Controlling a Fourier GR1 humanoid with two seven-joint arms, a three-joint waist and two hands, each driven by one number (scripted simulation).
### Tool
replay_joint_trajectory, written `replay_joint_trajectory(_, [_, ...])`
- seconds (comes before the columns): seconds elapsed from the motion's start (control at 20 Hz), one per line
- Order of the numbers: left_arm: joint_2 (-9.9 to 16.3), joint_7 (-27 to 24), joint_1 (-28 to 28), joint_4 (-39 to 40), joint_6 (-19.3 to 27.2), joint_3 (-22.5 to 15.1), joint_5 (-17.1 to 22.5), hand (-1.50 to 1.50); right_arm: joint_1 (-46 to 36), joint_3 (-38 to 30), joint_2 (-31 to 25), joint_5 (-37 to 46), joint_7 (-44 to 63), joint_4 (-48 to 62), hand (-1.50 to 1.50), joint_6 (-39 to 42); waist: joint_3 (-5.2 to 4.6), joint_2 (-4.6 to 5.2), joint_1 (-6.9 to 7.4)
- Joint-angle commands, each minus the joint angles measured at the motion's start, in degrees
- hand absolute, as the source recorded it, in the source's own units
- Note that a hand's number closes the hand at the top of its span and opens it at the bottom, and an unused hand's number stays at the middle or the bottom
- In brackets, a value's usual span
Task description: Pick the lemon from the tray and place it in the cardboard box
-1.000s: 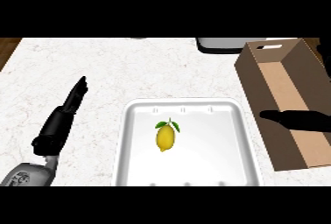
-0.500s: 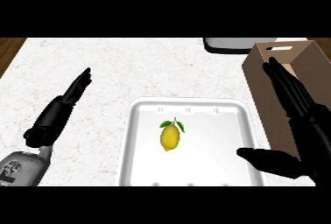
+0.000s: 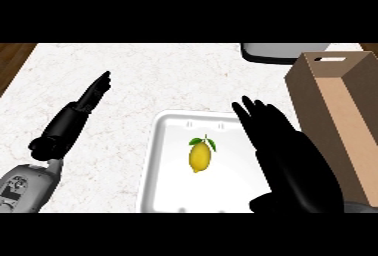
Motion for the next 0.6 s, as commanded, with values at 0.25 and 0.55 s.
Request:
replay_joint_trajectory(0.25, [-0.4,-0.1,0.3,0.5,0.1,0.6,-0.7,0.00,-14.2,5.1,14.3,-6.3,18.6,12.5,-1.50,15.3,0.06,-0.24,0.07])
replay_joint_trajectory(0.55, [-1.2,0.8,0.4,-0.2,0.2,0.3,-1.0,0.00,-16.7,5.0,22.5,-7.7,24.0,21.2,-1.50,15.6,0.16,-0.44,-0.88])
